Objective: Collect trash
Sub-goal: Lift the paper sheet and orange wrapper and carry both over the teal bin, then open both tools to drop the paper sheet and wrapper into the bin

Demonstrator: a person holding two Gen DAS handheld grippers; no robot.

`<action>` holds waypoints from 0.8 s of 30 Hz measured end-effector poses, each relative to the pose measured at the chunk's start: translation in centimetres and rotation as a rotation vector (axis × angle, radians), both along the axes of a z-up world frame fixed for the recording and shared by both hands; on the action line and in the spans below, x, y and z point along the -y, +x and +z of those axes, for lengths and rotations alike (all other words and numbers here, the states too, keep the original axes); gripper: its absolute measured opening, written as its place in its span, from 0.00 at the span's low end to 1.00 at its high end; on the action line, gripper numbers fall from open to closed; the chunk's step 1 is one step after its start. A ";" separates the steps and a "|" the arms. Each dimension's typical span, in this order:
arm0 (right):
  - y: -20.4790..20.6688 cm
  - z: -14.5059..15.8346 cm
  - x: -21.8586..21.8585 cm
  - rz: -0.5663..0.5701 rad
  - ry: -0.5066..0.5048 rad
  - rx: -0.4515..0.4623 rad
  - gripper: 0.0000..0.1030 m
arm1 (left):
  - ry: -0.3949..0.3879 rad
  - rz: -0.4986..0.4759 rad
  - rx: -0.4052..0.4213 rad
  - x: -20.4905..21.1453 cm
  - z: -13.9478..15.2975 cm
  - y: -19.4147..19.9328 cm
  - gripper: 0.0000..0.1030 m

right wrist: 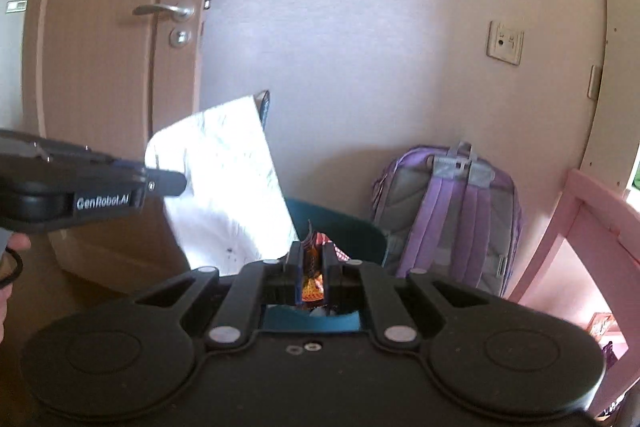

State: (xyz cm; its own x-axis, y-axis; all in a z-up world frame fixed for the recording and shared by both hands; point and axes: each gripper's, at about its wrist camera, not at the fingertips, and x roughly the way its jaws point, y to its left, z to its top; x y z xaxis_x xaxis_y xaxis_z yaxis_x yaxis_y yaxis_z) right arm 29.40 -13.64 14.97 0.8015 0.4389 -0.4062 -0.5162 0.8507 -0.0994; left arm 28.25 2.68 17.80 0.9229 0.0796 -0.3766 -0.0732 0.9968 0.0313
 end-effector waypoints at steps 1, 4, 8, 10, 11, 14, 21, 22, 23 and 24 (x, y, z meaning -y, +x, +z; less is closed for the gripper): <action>0.5 0.1 -0.3 -0.006 0.000 0.000 0.07 | 0.001 0.002 0.001 -0.1 0.3 0.8 0.08; 2.2 -0.2 -1.0 -0.018 -0.004 -0.009 0.07 | 0.000 0.011 -0.010 -0.7 0.3 2.8 0.08; 4.1 -1.3 -1.6 -0.033 -0.002 -0.040 0.07 | 0.024 0.024 -0.047 -1.0 -1.3 5.1 0.08; 5.2 -2.1 -1.9 -0.038 -0.002 -0.063 0.07 | 0.027 0.029 -0.073 -1.0 -2.2 6.4 0.08; 5.5 -2.6 -2.1 -0.041 -0.004 -0.073 0.07 | 0.032 0.032 -0.083 -1.0 -2.7 6.9 0.08; 7.1 -3.9 -2.7 -0.047 -0.015 -0.109 0.07 | 0.048 0.043 -0.118 -1.1 -4.2 8.6 0.09; 9.9 -6.7 -3.7 -0.043 -0.049 -0.185 0.07 | 0.079 0.032 -0.230 -1.6 -7.6 12.3 0.09; 10.1 -6.9 -3.9 -0.042 -0.048 -0.195 0.07 | 0.083 0.025 -0.255 -1.5 -8.1 12.9 0.09; 10.3 -7.3 -4.0 -0.037 -0.047 -0.208 0.08 | 0.085 0.016 -0.275 -1.5 -8.4 13.4 0.09; 10.6 -7.5 -4.2 -0.032 -0.047 -0.219 0.08 | 0.091 0.004 -0.291 -1.3 -8.9 13.8 0.09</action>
State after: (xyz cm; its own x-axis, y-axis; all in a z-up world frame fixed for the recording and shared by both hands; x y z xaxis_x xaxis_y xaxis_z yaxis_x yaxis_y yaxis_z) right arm 39.96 -9.45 7.45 0.7053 0.3910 -0.5913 -0.5024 0.8642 -0.0278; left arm 42.05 4.03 8.91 0.7768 0.1285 -0.6165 -0.0516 0.9887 0.1410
